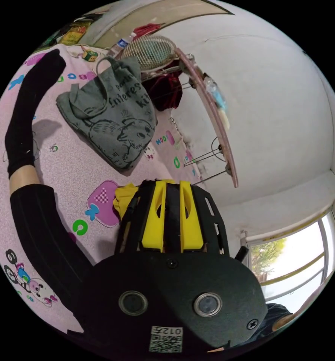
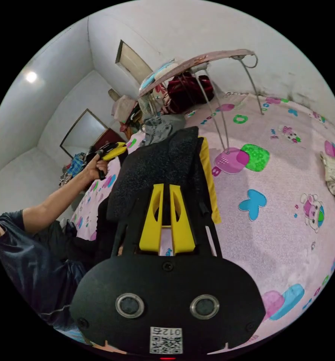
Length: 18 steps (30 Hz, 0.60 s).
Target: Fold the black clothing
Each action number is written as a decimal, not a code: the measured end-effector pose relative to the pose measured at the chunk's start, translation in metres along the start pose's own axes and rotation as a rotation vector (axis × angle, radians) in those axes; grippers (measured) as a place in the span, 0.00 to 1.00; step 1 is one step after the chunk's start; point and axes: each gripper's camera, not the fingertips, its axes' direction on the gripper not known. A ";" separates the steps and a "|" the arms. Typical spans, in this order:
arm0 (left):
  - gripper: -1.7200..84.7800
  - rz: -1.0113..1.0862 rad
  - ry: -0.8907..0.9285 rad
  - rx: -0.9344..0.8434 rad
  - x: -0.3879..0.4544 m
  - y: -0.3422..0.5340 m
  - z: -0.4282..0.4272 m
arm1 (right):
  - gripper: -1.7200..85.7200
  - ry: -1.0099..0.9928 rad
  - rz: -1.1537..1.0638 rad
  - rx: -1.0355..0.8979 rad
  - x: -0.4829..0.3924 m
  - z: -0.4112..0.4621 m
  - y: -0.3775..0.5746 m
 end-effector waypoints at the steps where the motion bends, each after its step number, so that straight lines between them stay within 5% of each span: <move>1: 0.07 0.016 0.016 0.009 0.011 0.009 -0.012 | 0.07 0.002 0.043 0.013 0.010 -0.004 0.007; 10: 0.06 0.324 0.136 -0.161 0.136 0.099 -0.006 | 0.15 -0.256 0.529 0.210 0.109 -0.020 0.060; 18: 0.03 0.438 -0.123 -0.361 0.182 0.153 0.058 | 0.10 -0.352 0.545 0.184 0.130 0.025 0.066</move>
